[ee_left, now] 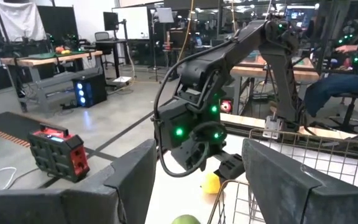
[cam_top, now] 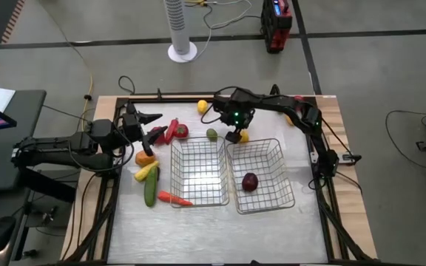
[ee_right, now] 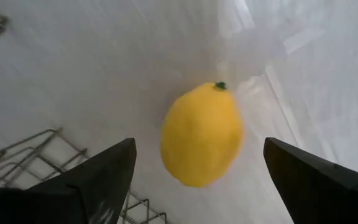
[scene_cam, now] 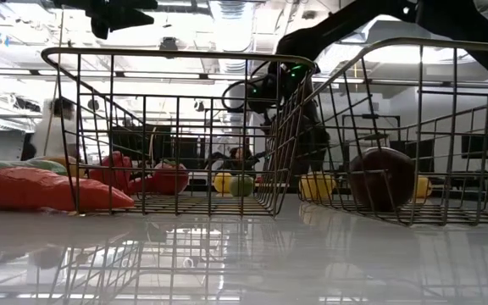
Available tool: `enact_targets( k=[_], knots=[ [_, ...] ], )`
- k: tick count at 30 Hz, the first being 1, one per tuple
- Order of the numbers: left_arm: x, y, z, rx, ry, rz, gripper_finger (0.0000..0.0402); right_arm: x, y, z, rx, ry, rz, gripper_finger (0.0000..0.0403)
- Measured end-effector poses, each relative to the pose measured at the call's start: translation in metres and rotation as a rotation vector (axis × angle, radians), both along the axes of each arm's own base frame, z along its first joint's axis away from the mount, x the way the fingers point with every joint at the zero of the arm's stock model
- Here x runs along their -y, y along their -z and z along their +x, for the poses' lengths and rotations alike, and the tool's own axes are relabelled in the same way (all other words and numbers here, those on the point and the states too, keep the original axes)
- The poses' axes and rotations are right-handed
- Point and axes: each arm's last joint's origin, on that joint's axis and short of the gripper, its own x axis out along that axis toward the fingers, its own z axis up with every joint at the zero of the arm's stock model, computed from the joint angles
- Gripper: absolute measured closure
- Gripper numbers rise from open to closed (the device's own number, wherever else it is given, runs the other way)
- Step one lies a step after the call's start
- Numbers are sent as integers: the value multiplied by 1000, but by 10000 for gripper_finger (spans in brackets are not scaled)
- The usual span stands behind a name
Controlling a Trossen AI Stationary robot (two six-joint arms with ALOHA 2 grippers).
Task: Sort produce into baskets
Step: Put the bottom left lemon into the right wire basket
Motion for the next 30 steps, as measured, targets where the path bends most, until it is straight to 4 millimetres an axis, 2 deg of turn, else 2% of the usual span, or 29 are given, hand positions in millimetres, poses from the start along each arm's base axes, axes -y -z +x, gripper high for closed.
enact_targets(
  k=[9, 19, 25, 30],
  knots=[
    [0, 0, 0, 1, 1, 0, 178, 7, -35, -2, 88, 39, -55, 24],
    [0, 0, 0, 0, 2, 0, 178, 21, -24, -11, 67, 122, -43, 24],
    [0, 0, 0, -4, 2, 0, 178, 17, -17, -5, 104, 116, -58, 24],
    [0, 2, 0, -17, 2, -1, 178, 12, -7, -9, 74, 128, -26, 24]
  ],
)
